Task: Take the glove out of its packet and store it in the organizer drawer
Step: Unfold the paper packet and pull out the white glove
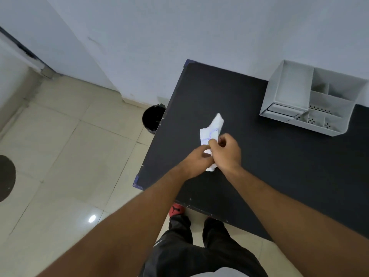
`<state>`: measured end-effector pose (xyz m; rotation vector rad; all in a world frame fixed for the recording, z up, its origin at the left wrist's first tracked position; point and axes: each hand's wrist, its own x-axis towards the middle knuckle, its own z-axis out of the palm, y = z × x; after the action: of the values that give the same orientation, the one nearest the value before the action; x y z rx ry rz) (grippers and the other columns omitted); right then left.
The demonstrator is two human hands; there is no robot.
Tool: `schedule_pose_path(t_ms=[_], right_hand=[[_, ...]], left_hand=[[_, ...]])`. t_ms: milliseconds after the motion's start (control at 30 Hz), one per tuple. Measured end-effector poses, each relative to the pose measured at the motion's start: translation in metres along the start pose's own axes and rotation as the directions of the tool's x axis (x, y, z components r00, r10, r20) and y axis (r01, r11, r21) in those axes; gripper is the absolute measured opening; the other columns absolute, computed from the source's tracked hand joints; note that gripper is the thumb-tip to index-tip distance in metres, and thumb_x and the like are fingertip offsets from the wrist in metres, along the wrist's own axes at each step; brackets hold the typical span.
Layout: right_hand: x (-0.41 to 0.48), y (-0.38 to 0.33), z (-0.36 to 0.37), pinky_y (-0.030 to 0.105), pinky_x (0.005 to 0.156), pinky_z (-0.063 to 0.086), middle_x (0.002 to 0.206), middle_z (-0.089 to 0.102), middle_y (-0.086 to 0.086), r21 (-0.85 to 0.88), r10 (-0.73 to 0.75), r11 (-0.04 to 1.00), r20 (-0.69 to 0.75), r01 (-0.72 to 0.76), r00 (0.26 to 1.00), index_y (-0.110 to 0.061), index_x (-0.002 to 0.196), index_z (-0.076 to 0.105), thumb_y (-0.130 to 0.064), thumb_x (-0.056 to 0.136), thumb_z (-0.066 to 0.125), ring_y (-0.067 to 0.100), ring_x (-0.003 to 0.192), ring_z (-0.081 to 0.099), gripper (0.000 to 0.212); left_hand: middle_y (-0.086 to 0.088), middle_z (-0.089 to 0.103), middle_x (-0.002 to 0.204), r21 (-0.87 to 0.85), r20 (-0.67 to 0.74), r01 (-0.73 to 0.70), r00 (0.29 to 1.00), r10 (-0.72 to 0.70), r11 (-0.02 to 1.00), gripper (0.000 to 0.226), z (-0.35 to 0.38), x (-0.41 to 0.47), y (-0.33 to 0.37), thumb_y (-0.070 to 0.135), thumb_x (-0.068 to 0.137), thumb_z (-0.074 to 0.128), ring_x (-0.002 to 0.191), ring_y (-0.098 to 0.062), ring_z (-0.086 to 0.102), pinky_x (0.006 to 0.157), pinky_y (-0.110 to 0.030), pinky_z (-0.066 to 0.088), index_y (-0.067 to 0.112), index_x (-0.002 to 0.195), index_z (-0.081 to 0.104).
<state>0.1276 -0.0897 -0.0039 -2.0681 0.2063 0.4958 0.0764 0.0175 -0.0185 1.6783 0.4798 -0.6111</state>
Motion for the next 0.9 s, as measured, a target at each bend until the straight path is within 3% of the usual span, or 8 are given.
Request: schedule_pose_path(t_ms=[133, 233, 400, 533, 633, 733, 900], right_hand=[[0.003, -0.007, -0.017, 0.023, 0.065, 0.05, 0.09, 0.065, -0.013, -0.149, -0.203, 0.967, 0.038, 0.207, 0.978, -0.028, 0.086, 0.057, -0.032, 0.087, 0.063, 0.006, 0.082, 0.063, 0.007], [0.0, 0.002, -0.022, 0.022, 0.068, 0.049, 0.093, 0.064, -0.014, -0.223, -0.232, 0.943, 0.086, 0.246, 0.969, -0.029, 0.09, 0.058, -0.031, 0.089, 0.063, 0.007, 0.083, 0.062, 0.005], [-0.006, 0.035, -0.013, 0.025, 0.076, 0.052, 0.112, 0.064, -0.008, -0.315, -0.142, 0.93, 0.172, 0.192, 0.975, -0.029, 0.11, 0.06, -0.031, 0.094, 0.058, 0.013, 0.096, 0.063, 0.017], [-0.006, 0.052, -0.009, 0.031, 0.09, 0.052, 0.136, 0.056, 0.002, -0.53, -0.093, 0.809, 0.309, 0.253, 0.947, -0.026, 0.137, 0.049, -0.032, 0.097, 0.053, 0.021, 0.113, 0.06, 0.04], [0.001, 0.058, -0.008, 0.034, 0.094, 0.05, 0.137, 0.054, 0.006, -0.608, -0.093, 0.734, 0.353, 0.304, 0.931, -0.022, 0.143, 0.046, -0.028, 0.099, 0.05, 0.025, 0.117, 0.058, 0.045], [0.012, 0.06, -0.005, 0.036, 0.095, 0.05, 0.132, 0.058, 0.009, -0.619, -0.122, 0.732, 0.292, 0.285, 0.949, -0.017, 0.142, 0.048, -0.026, 0.1, 0.05, 0.026, 0.115, 0.059, 0.044], [0.032, 0.062, 0.0, 0.038, 0.092, 0.05, 0.129, 0.056, 0.012, -0.67, -0.095, 0.7, 0.255, 0.247, 0.962, -0.014, 0.138, 0.053, -0.017, 0.099, 0.05, 0.031, 0.111, 0.06, 0.039]], left_hand=[[0.001, 0.069, 0.112, -0.199, 0.088, 0.141, 0.988, -0.125, 0.97, 0.049, -0.001, 0.005, 0.014, 0.042, 0.082, 0.058, 0.105, -0.019, 0.062, 0.076, -0.034, 0.046, 0.029, 0.129, 0.059], [-0.002, 0.068, 0.105, -0.198, 0.086, 0.202, 0.978, -0.188, 0.959, 0.035, 0.0, 0.011, 0.006, 0.025, 0.084, 0.055, 0.101, -0.023, 0.061, 0.073, -0.033, 0.047, 0.022, 0.118, 0.064], [-0.001, 0.064, 0.125, 0.043, -0.164, 0.23, 0.962, -0.221, 0.972, 0.03, -0.006, 0.018, -0.023, 0.02, 0.099, 0.057, 0.104, -0.022, 0.064, 0.08, -0.03, 0.057, 0.016, 0.128, 0.06], [-0.001, 0.063, 0.129, 0.065, -0.342, 0.279, 0.908, -0.241, 0.958, 0.039, -0.02, 0.015, -0.04, 0.025, 0.096, 0.063, 0.107, -0.023, 0.067, 0.091, -0.039, 0.059, 0.021, 0.134, 0.054], [-0.002, 0.064, 0.129, 0.224, -0.391, 0.241, 0.91, -0.14, 0.944, 0.041, -0.027, 0.008, -0.042, 0.022, 0.098, 0.059, 0.108, -0.022, 0.065, 0.089, -0.032, 0.056, 0.021, 0.138, 0.052], [-0.001, 0.062, 0.133, 0.498, -0.35, 0.129, 0.935, 0.063, 0.857, 0.04, -0.02, 0.001, -0.04, 0.027, 0.099, 0.057, 0.108, -0.021, 0.064, 0.092, -0.034, 0.056, 0.022, 0.138, 0.053], [-0.001, 0.037, 0.157, 0.741, -0.253, 0.049, 0.944, 0.211, 0.67, 0.058, -0.002, 0.008, -0.043, 0.042, 0.096, 0.061, 0.142, -0.023, 0.038, 0.11, -0.043, 0.041, 0.025, 0.148, 0.042]])
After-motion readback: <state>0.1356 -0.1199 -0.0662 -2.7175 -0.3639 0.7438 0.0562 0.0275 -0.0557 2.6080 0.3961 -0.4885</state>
